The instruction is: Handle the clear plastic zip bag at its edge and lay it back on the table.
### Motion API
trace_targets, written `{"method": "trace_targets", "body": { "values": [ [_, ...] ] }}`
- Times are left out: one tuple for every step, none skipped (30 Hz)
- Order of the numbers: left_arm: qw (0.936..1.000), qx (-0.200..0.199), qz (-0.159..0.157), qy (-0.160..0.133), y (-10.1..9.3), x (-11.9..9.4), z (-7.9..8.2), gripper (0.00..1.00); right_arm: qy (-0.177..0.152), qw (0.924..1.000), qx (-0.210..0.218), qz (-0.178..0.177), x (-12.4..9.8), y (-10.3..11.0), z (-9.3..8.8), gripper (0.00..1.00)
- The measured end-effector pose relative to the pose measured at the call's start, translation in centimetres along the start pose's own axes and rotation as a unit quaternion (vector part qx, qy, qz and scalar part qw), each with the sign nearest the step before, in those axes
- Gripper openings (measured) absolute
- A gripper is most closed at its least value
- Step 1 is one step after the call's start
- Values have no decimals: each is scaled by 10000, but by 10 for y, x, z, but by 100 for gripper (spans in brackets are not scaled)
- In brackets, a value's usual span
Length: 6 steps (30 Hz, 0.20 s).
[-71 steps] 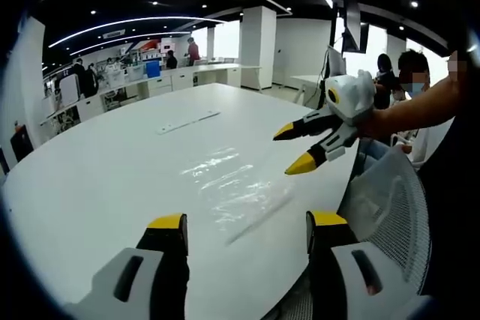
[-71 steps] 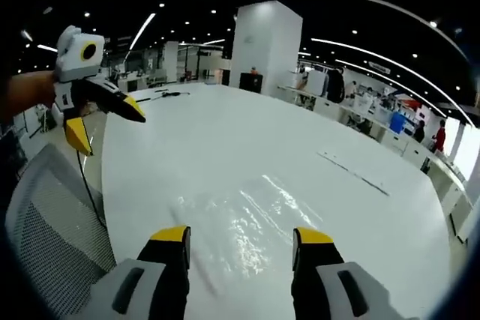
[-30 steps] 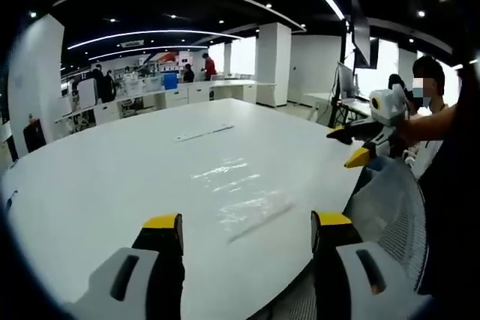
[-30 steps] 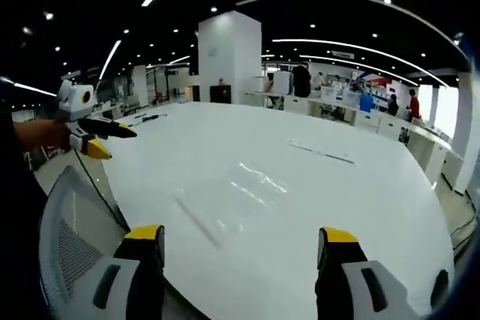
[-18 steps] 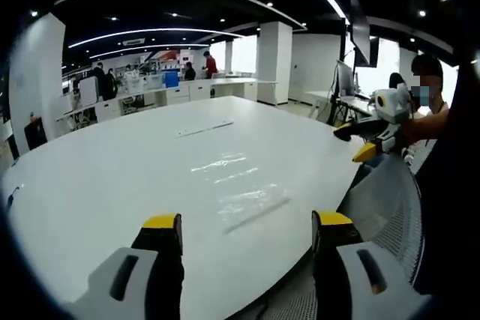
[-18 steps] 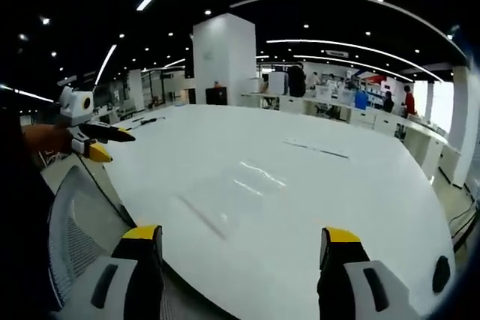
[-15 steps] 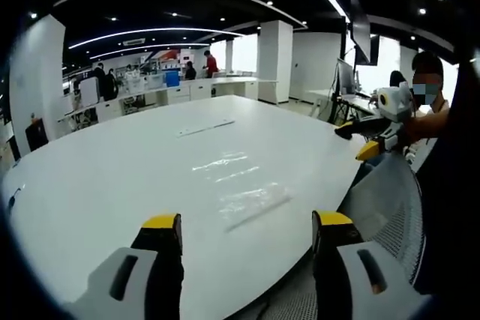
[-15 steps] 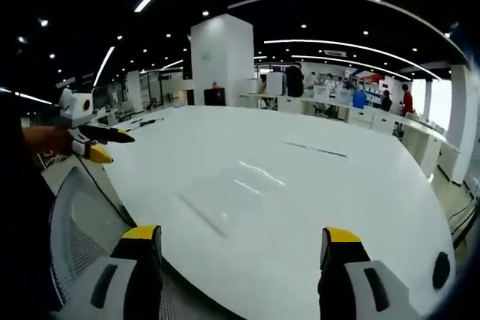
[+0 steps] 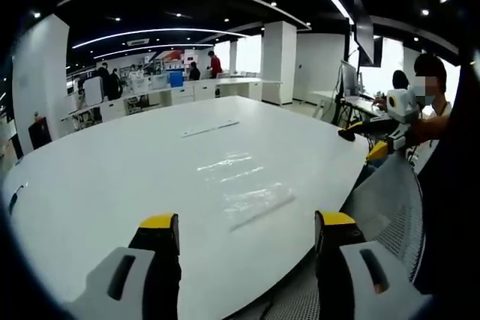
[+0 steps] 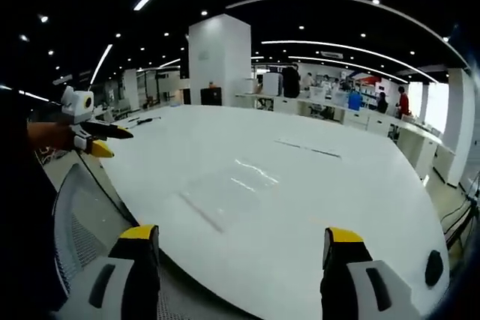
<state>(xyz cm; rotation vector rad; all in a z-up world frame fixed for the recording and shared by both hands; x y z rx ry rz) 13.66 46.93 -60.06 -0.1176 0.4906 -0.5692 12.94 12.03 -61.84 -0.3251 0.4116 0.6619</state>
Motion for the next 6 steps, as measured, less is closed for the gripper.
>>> {"method": "trace_targets", "body": {
  "values": [
    [10000,-2,4,-4,1,0,0,73,3,10000,7,-6,0,0,0,91],
    [10000,-1,4,-5,1,1,0,73,12,10000,17,-9,0,0,-1,91],
    [10000,0,4,-5,2,1,0,73,23,10000,20,-10,0,0,-1,92],
    [10000,1,2,4,3,1,0,73,22,10000,21,-10,0,0,-1,92],
    [10000,7,-4,19,4,1,-1,74,23,10000,22,-3,0,0,-1,92],
    [10000,8,-9,27,4,1,-1,74,29,10000,19,-1,0,0,-1,92]
  ]
}}
Point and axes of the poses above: the point that each gripper's makers call its tool centre point, and the gripper's own axes: x roughly forward along the fingers, y roughly to its left, z roughly out of its top, the point moved 5 cm from there along -x, roughly backward along the fingers, and after that the axes turned 11 degrees about -x, right-handed, at the moved point
